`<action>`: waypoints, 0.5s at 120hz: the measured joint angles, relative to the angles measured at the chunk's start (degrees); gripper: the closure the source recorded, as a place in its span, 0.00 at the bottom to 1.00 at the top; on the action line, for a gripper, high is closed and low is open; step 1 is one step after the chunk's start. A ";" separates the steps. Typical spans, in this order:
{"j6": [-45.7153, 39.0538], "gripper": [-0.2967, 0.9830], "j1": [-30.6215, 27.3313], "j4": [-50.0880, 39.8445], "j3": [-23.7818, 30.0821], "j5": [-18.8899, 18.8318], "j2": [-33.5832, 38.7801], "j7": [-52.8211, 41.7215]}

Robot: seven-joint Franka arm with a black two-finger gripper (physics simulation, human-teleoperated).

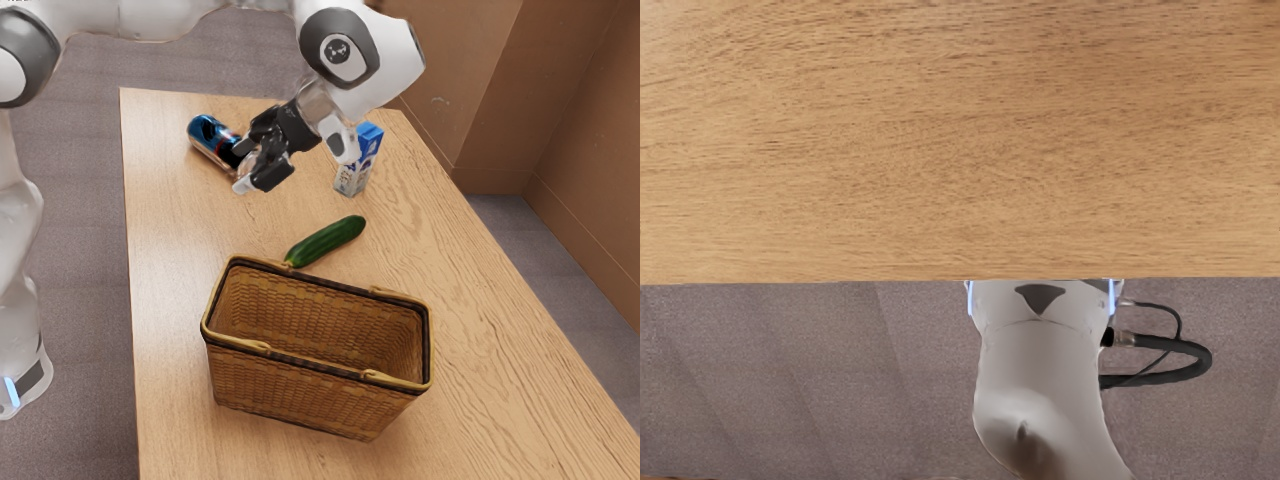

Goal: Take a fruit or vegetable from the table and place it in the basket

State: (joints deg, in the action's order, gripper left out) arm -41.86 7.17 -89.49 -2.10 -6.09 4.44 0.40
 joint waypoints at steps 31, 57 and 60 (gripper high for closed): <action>-40.35 0.23 5.16 -9.89 -0.48 -3.33 0.59 1.04; -52.67 0.23 -1.86 -11.74 -0.93 -1.95 -1.26 6.43; -53.41 0.23 -2.08 -12.18 -0.88 -1.37 -1.38 7.70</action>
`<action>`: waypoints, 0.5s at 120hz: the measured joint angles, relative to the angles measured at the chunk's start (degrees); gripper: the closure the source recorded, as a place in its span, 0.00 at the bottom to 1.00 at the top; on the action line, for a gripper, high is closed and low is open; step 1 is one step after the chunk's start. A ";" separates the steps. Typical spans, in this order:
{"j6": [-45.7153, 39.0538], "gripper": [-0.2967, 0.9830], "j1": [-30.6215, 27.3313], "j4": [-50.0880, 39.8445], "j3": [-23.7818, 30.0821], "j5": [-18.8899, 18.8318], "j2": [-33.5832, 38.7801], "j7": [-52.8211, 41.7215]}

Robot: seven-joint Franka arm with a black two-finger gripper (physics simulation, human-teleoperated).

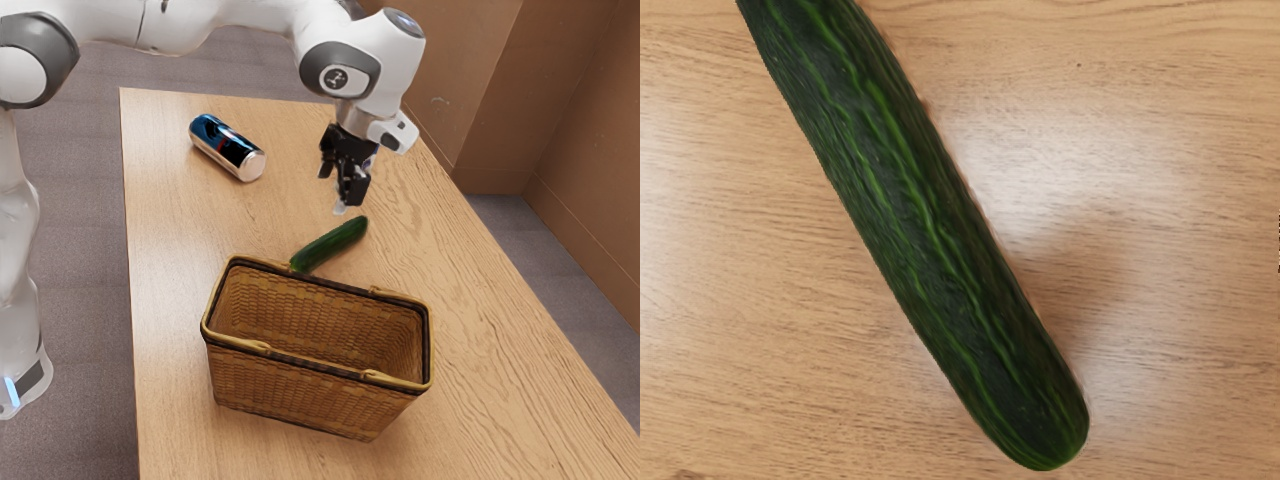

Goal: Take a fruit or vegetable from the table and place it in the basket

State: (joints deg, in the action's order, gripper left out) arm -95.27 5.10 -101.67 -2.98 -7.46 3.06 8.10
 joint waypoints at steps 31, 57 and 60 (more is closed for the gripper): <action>-4.33 0.23 2.76 -0.74 0.09 3.49 -3.78 12.31; -5.63 0.23 3.50 -0.54 -0.07 3.28 -4.53 19.41; -5.71 0.23 3.14 -0.58 -0.08 3.20 -4.57 20.08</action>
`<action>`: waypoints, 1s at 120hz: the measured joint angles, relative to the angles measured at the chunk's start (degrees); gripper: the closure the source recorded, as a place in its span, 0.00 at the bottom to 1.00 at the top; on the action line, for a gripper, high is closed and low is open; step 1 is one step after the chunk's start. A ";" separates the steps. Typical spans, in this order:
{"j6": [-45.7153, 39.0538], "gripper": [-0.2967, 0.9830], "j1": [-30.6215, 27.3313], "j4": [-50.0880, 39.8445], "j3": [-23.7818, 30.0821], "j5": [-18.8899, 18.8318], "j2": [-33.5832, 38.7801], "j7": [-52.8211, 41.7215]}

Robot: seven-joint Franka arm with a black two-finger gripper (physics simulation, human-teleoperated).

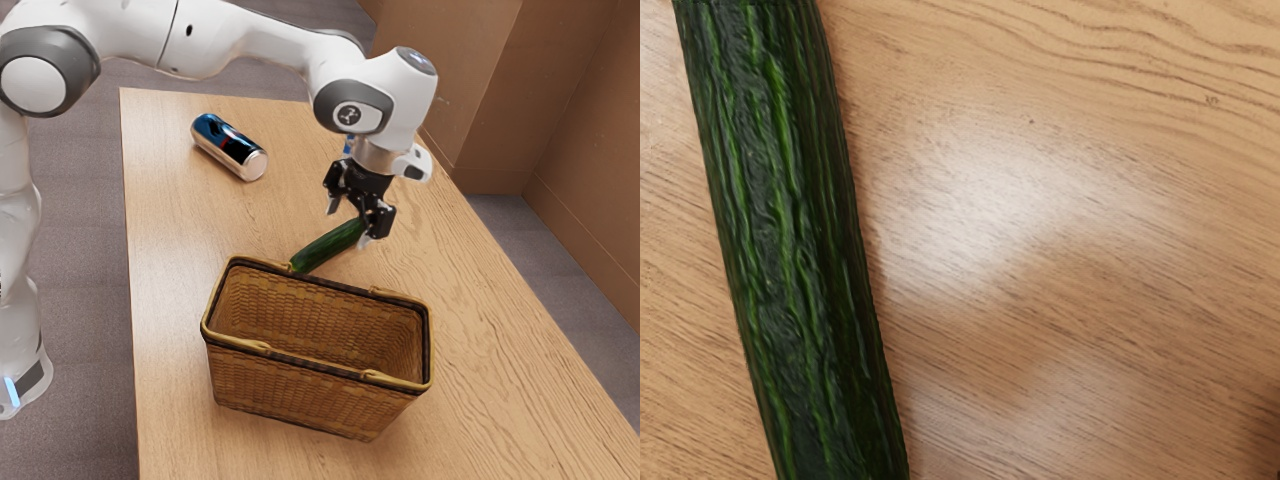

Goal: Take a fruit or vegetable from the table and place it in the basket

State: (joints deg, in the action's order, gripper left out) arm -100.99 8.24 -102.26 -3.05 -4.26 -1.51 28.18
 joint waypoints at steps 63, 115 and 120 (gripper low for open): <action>-1.39 0.23 -7.43 -1.72 0.33 -0.97 -2.13 9.14; -2.11 0.23 -14.68 -3.13 8.54 -1.50 -2.19 12.56; -2.54 0.23 -14.69 -3.34 8.52 -1.44 -2.53 12.76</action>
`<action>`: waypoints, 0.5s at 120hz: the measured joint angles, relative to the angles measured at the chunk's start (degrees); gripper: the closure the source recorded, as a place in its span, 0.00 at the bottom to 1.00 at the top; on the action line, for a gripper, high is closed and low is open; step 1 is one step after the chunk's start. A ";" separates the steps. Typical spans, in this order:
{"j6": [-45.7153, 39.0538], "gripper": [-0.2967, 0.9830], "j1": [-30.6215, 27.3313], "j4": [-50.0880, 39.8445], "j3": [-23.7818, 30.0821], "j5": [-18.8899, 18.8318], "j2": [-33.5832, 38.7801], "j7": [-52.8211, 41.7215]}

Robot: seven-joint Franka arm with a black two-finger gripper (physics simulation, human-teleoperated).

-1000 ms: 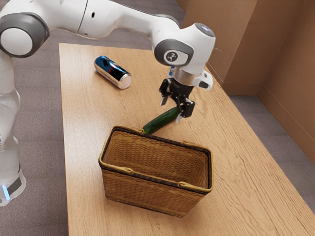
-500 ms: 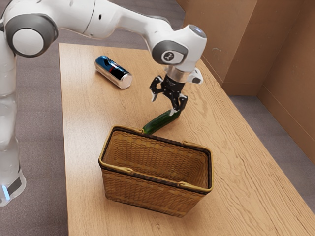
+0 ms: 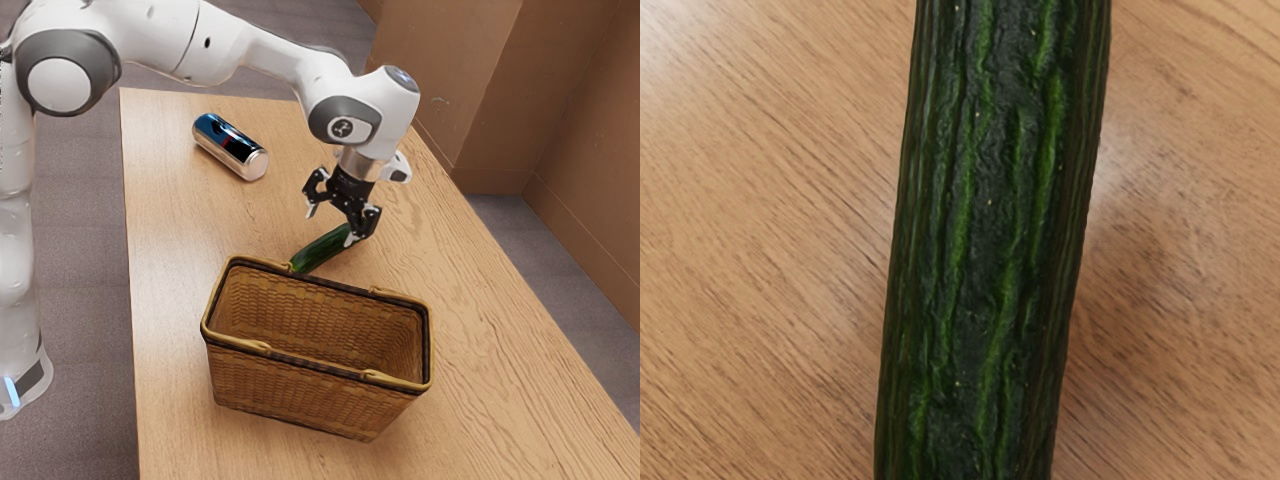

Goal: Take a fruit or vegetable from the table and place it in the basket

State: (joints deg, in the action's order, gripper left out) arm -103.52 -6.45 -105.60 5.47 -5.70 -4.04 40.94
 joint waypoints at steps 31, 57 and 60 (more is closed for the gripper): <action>-3.30 0.23 -0.77 -0.37 -0.02 0.18 -2.20 0.79; -4.95 0.23 -2.24 -0.81 -0.14 0.48 -3.35 1.08; -5.13 0.23 -2.24 -0.80 -0.15 0.50 -3.54 1.10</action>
State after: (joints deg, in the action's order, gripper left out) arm -108.65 -8.69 -106.39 5.31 -5.20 -7.58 42.04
